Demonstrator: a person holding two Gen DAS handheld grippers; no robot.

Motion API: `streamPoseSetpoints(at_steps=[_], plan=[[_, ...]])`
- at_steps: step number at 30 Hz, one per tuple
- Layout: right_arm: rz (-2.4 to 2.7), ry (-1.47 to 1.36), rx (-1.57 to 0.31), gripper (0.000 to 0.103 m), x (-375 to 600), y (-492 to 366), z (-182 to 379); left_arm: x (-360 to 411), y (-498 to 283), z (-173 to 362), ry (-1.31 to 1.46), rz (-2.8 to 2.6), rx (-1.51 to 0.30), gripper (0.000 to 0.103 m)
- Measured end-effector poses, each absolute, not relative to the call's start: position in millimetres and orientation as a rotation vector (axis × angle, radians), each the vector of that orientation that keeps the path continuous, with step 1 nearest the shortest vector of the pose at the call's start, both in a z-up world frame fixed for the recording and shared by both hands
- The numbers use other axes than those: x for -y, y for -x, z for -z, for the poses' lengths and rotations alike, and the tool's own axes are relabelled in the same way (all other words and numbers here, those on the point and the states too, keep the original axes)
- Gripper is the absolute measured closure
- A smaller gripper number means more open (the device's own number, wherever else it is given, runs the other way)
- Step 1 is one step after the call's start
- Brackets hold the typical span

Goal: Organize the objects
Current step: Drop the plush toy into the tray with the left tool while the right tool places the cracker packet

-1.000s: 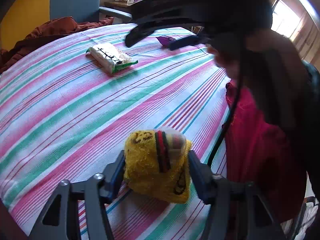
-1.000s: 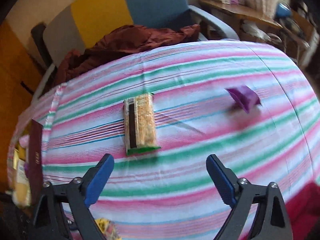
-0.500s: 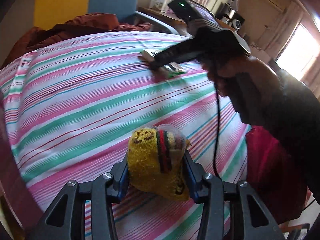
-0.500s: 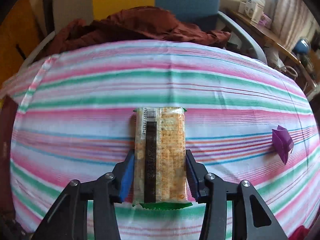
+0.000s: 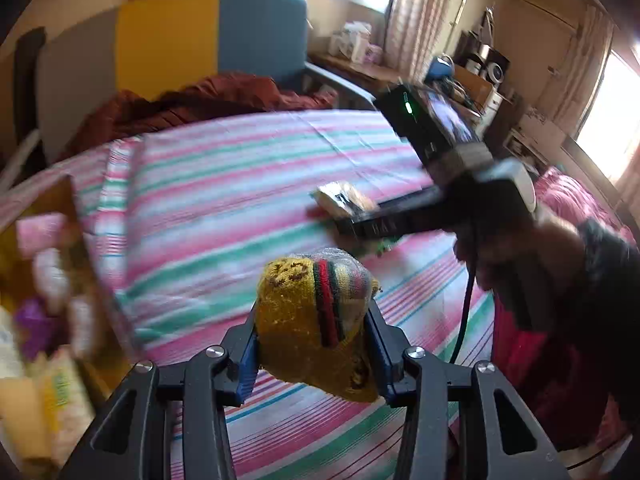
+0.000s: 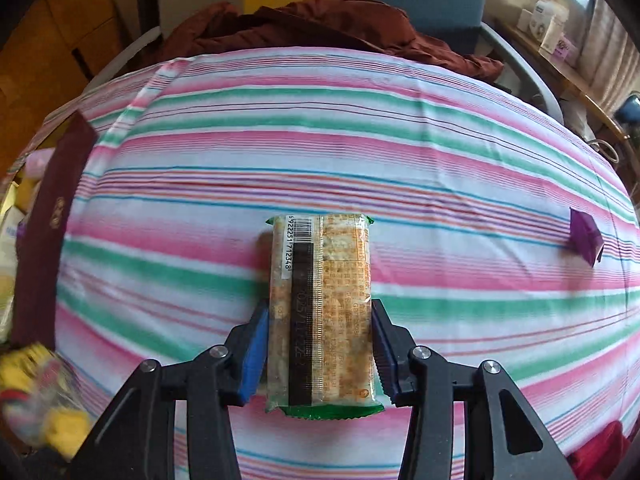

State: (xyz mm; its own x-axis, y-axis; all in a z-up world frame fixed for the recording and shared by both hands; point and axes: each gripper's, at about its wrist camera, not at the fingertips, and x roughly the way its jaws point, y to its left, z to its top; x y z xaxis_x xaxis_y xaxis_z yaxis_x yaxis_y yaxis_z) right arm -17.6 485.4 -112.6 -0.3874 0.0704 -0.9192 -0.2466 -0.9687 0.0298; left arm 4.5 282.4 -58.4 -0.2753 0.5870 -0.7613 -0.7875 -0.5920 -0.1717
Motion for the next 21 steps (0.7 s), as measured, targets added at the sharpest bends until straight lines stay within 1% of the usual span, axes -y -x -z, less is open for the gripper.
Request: streamPoseSetpoints(at_steps=[10, 15, 21], plan=[[-2.582, 1.506, -0.326, 0.056, -442.4, 0.2, 84.0, -232.1, -3.1, 22.8, 0.961, -2.157, -0.266, 0.057], [-2.655, 1.461, -0.359, 0.056, -417.5, -5.9, 67.3, -208.7, 0.1, 17.6, 0.965, -2.208, -0.233, 0.057], [-2.738, 1.429, -0.348, 0.056, -384.5, -9.7, 45.6, -179.7, 2.7, 15.6, 0.979, -2.253, -0.172, 0.057]])
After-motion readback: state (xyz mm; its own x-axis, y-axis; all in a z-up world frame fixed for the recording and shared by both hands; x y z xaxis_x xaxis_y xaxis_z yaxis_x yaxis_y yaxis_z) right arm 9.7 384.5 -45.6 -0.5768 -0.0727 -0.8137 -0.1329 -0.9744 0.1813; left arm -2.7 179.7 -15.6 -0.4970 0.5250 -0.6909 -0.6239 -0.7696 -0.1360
